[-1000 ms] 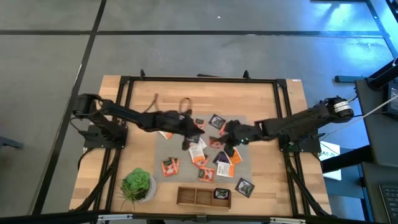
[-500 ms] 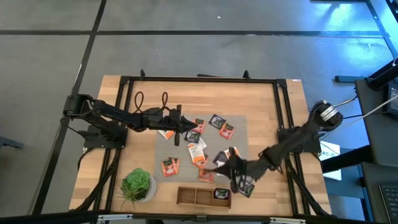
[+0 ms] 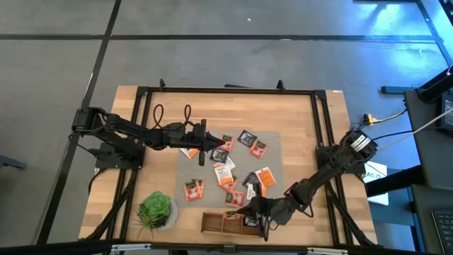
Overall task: Pick & Place Tea
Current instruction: Put the orange tea bag into the middle section of the wooden organizer, then put the white and orange tea bag into the left section of the wooden organizer
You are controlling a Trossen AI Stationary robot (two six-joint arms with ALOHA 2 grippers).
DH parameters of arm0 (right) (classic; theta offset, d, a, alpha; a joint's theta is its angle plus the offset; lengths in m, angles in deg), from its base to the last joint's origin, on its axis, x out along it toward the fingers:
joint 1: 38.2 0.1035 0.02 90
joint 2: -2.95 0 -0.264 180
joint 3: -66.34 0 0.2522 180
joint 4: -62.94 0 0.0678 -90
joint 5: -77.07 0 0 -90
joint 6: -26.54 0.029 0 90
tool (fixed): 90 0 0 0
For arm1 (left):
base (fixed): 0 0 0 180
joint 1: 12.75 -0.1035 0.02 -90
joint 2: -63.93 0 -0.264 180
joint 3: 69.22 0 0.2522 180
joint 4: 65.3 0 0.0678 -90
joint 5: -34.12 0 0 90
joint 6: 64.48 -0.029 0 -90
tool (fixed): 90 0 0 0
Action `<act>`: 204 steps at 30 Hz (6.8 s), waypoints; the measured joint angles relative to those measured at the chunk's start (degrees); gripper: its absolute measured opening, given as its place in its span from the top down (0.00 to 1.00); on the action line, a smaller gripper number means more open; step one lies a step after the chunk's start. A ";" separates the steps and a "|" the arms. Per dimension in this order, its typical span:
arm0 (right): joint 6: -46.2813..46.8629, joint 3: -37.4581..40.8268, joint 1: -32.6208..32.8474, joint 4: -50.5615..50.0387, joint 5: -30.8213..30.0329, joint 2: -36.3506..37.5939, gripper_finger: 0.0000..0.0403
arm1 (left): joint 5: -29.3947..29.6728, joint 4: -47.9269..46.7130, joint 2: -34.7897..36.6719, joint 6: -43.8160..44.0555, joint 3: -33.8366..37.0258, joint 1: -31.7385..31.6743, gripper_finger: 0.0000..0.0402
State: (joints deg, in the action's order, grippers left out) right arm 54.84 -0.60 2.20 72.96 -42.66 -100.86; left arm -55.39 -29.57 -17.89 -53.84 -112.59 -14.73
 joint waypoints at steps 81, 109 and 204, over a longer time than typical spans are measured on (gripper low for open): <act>-21.20 -0.80 -25.48 -22.51 18.93 1.18 0.83 | -0.33 -19.69 -7.33 11.16 -0.05 6.41 0.99; 10.48 -0.80 -33.39 -21.92 27.49 1.18 0.46 | -5.62 -12.01 -24.44 10.62 -3.67 10.20 0.99; -12.16 -0.80 -34.27 -5.98 35.18 2.80 1.00 | -5.31 -29.90 2.23 5.28 -3.41 7.50 0.55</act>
State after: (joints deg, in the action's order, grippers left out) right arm 42.68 -1.40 -32.07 66.98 -7.48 -98.06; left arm -60.70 -59.47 -15.67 -48.56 -116.00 -7.23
